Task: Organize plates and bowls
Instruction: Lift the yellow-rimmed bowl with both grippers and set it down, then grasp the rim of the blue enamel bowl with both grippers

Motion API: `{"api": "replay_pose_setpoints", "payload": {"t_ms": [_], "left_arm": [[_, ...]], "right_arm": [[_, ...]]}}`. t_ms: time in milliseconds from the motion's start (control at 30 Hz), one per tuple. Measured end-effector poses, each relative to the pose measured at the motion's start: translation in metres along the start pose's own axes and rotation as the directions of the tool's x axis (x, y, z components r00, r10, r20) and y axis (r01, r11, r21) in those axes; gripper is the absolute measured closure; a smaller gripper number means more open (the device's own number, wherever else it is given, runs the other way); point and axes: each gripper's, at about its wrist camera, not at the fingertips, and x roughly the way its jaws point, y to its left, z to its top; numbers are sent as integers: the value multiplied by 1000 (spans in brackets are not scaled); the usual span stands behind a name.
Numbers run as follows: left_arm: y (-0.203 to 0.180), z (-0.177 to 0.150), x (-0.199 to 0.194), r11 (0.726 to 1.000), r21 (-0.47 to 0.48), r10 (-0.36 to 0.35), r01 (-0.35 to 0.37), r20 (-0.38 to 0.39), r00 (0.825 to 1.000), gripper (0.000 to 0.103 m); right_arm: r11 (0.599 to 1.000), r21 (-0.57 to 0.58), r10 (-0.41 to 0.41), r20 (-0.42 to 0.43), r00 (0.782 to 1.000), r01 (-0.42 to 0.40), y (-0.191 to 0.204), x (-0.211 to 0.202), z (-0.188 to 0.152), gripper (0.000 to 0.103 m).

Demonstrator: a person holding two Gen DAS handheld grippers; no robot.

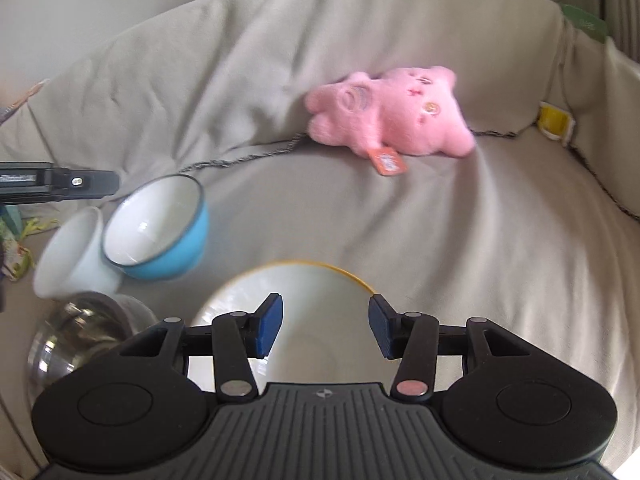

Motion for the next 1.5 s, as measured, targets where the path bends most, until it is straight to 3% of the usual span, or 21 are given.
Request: {"api": "replay_pose_setpoints", "payload": {"t_ms": [67,233,367,633,733,800,867,1000,1100,1233,1367,1500], "left_arm": [[25,4,13,999,-36,2,-1,9,1000,66],[71,6,46,990,-107,96,-98,-18,995,66],[86,0,68,987,-111,111,-116,-51,993,66],[85,-7,78,993,-92,63,-69,-61,996,65],[80,-7,76,995,-73,63,-68,-70,996,63],[76,-7,74,995,-73,61,-67,-75,995,59],[69,-8,75,995,-74,53,-60,-95,994,52],[53,-14,80,999,-46,14,-21,-141,990,52],[36,-19,84,998,44,60,-55,-130,990,63],[30,-26,97,988,103,135,-119,-161,978,69],[40,-35,113,992,79,119,-102,-252,960,79],[42,-37,115,993,49,119,-109,-268,956,82]], "right_arm": [[1000,-8,30,-18,999,-30,16,4,12,53],[992,32,126,-109,986,-124,58,36,35,51],[991,41,133,-134,982,-128,87,68,49,51],[986,154,101,-203,974,-70,110,150,62,51],[966,230,174,-262,949,-114,103,173,56,52],[958,250,212,-279,936,-143,102,176,52,55],[968,208,193,-274,942,-138,105,167,52,55],[986,134,132,-271,954,-98,98,149,54,55],[989,129,103,-278,955,-69,83,148,55,56],[993,98,96,-271,958,-72,85,152,57,54],[994,79,91,-307,947,-70,90,167,54,52],[990,117,115,-334,936,-80,88,178,48,53]]}}
